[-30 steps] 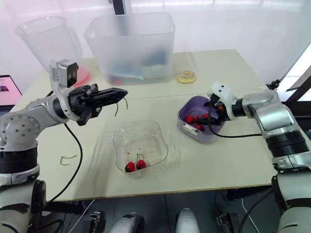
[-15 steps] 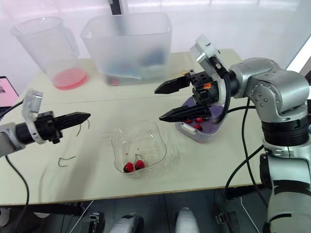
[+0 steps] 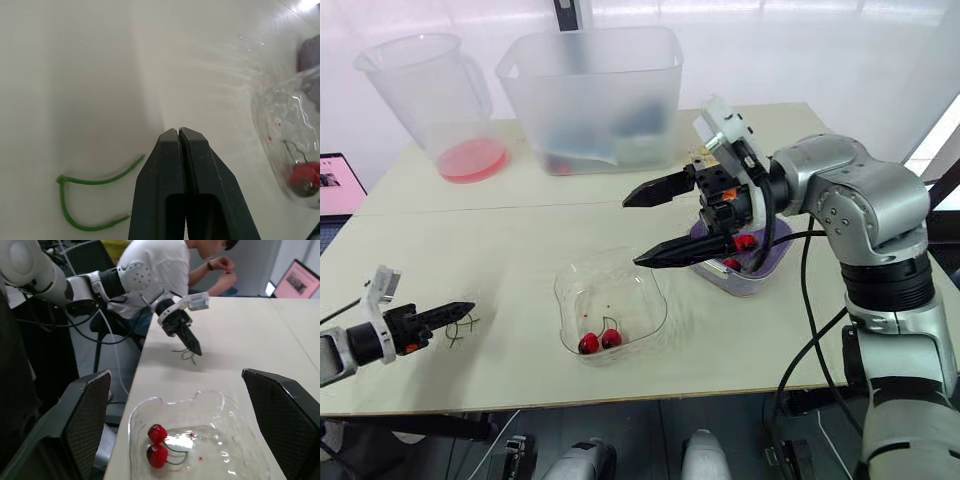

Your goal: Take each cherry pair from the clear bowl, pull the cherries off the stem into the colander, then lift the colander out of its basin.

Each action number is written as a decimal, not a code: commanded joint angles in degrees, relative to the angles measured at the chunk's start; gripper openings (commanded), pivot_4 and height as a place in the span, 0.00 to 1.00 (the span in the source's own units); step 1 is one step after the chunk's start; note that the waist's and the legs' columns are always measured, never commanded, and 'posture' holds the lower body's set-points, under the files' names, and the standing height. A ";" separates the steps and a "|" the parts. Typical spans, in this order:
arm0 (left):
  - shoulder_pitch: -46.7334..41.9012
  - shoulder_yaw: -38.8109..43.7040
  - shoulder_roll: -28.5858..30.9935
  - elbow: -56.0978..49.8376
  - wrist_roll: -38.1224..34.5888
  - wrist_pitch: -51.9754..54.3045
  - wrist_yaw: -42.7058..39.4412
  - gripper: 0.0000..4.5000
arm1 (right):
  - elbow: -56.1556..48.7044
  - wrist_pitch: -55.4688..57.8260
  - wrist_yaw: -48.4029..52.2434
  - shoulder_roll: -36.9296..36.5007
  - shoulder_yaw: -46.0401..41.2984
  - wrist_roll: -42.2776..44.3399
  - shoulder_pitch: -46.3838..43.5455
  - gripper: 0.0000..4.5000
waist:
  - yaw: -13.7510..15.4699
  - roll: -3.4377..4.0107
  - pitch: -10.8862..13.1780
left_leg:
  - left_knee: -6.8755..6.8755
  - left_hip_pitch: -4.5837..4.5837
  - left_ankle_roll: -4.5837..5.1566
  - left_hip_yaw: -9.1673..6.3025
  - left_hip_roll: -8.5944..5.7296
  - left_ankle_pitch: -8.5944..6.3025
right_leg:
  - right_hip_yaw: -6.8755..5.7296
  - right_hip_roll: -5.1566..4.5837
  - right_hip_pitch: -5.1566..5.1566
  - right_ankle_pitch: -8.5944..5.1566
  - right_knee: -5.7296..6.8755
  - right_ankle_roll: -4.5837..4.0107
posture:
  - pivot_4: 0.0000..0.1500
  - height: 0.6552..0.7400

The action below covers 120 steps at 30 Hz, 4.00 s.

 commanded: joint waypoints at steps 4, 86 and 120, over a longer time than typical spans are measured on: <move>-4.83 0.36 2.70 6.82 3.91 -2.17 -0.22 0.55 | -3.58 -0.44 -1.13 -1.24 -2.48 2.11 2.02 1.00 | -0.04 0.00 0.00 | 0.00 0.00 0.00 0.01 0.00 0.00 | 0.01 -0.01 -0.01 0.00 0.00 0.00 | 1.00 1.00; 6.03 0.71 12.59 -15.65 11.01 -29.31 -35.31 1.00 | 1.87 20.36 -10.87 19.54 44.44 -26.55 -8.41 0.01 | -1.52 0.06 0.03 | -0.12 -0.03 0.00 -0.02 0.05 0.00 | 0.00 0.02 -0.14 0.00 0.00 -0.01 | 1.00 1.00; 5.51 -2.77 11.04 -16.99 12.35 -30.26 -32.56 1.00 | 5.50 3.50 -6.43 13.91 42.33 -34.46 -10.89 0.49 | -1.49 0.06 0.03 | -0.12 -0.03 0.00 -0.01 0.04 0.00 | -0.01 0.02 -0.14 0.00 -0.01 -0.01 | 1.00 1.00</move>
